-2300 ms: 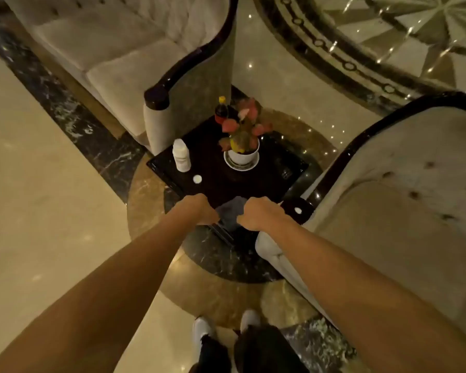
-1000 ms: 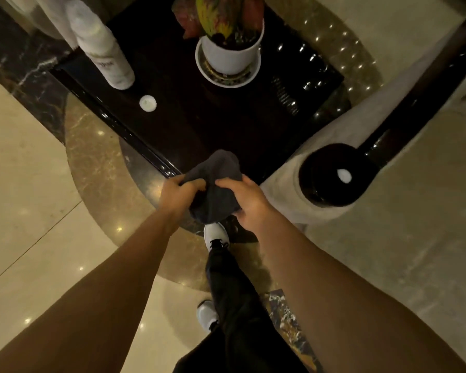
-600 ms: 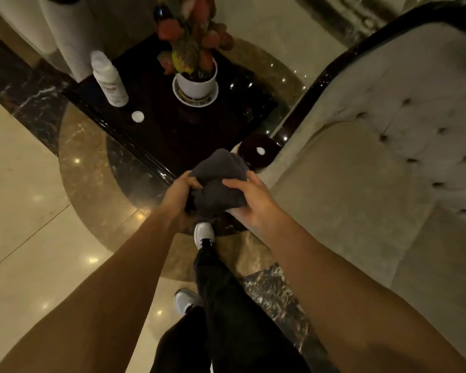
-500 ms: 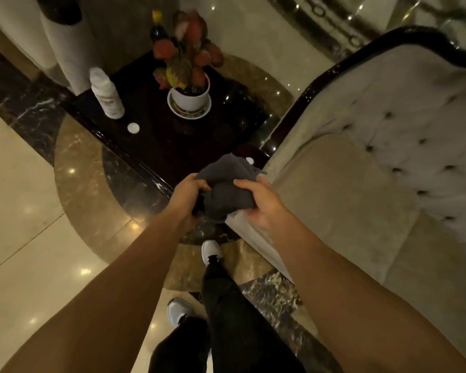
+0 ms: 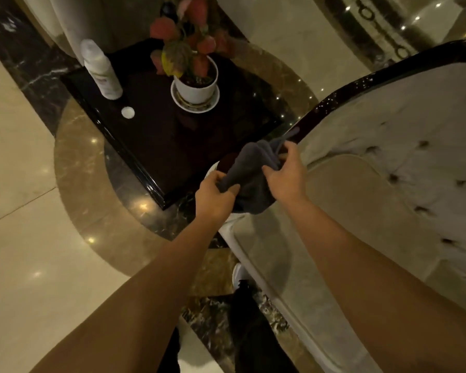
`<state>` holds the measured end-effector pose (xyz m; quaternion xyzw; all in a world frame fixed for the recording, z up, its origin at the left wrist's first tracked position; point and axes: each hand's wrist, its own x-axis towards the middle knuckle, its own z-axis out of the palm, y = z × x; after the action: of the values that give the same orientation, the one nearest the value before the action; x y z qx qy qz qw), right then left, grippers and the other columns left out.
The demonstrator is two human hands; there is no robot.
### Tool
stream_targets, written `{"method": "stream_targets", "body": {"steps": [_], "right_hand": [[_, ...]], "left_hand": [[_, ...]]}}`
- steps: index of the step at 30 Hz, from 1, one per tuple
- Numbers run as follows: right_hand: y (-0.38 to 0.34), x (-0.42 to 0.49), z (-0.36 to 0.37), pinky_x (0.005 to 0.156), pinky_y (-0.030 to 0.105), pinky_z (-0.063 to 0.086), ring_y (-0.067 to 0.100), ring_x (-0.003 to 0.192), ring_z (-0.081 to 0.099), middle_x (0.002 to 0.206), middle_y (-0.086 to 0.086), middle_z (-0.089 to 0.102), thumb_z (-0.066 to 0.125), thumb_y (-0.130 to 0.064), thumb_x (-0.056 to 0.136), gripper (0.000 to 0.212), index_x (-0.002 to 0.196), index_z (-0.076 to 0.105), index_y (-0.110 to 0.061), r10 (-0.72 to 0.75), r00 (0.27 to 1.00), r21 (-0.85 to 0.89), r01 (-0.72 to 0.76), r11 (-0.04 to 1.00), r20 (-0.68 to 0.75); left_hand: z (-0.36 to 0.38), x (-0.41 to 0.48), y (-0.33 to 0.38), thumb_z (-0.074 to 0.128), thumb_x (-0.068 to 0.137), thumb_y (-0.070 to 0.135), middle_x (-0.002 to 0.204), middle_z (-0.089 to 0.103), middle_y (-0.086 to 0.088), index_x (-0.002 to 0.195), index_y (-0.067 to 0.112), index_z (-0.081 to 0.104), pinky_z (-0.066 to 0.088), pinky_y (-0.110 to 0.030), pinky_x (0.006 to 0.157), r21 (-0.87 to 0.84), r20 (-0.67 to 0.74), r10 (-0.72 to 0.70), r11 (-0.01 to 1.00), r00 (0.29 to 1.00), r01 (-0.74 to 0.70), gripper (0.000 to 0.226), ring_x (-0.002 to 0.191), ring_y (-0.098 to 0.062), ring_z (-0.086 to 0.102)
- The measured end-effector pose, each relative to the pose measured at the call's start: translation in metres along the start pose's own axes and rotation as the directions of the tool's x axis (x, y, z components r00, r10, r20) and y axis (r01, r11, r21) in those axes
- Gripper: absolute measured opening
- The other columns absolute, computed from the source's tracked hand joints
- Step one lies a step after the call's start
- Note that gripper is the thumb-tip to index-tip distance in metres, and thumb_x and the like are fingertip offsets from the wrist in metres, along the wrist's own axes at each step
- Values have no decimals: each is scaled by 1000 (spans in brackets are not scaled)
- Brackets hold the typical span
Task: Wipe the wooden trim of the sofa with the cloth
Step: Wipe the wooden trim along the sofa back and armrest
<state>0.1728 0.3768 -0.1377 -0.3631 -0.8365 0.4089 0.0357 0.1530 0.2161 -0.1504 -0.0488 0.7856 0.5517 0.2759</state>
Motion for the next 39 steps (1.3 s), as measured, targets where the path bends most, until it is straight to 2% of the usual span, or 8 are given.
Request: {"method": "stream_targets", "body": {"steps": [5,12,18,23,26,31,35,39], "right_hand": [[6,21,3,110,49,39,35,137,41,149,17,44,65,-30,90,68,149,36,-14,-452,892,-630,357,690,10],[21,-7,73,125,53,1,32,157,2,168,15,15,13,-50,102,73,157,23,-3,-364,836,-610,548,572,410],[44,43,42,124,50,8,29,155,16,166,8,26,18,-44,101,64,157,28,-14,-500,508,-548,833,78,701],[42,38,50,124,55,8,35,153,19,164,17,29,19,-44,102,66,155,30,-8,-490,783,-769,564,302,383],[42,-12,78,126,52,8,33,156,9,167,18,15,19,-43,104,67,159,15,-4,-503,718,-641,680,356,481],[62,66,-7,124,50,5,29,157,8,168,8,19,28,-42,105,61,159,22,-13,-520,541,-625,780,18,661],[51,40,21,124,54,11,33,156,11,166,12,25,21,-42,103,62,156,29,-10,-553,729,-707,632,316,404],[38,-18,67,124,48,13,28,156,11,168,12,17,16,-39,101,65,158,21,-8,-529,602,-520,794,315,598]], "left_hand": [[39,1,-16,75,83,34,91,60,1,91,21,58,56,-35,69,159,-160,45,987,986,-20,22,82,-18,63],[33,-5,-39,51,97,30,89,64,-5,92,17,60,53,-54,83,-208,-433,-211,969,877,131,17,85,-26,64],[29,22,-39,43,100,25,90,63,0,102,13,61,52,-40,75,-227,-462,-203,968,863,106,21,85,-20,61],[38,35,-44,44,101,25,97,61,7,113,18,60,42,-22,70,-71,-406,-164,986,899,147,21,86,-9,58],[36,41,-48,42,102,23,90,62,8,109,20,60,41,-19,63,-70,-427,-166,986,889,151,20,77,-4,57],[36,37,-51,40,102,25,94,62,8,115,20,60,51,-33,74,-33,-382,-129,992,915,125,25,86,-17,62],[38,34,-46,38,102,22,97,64,3,118,17,62,49,-33,74,-42,-406,-149,989,902,144,28,85,-17,61],[34,34,-47,35,103,20,104,66,-3,112,16,63,53,-39,87,-227,-412,-272,955,869,191,29,92,-16,62]]}}
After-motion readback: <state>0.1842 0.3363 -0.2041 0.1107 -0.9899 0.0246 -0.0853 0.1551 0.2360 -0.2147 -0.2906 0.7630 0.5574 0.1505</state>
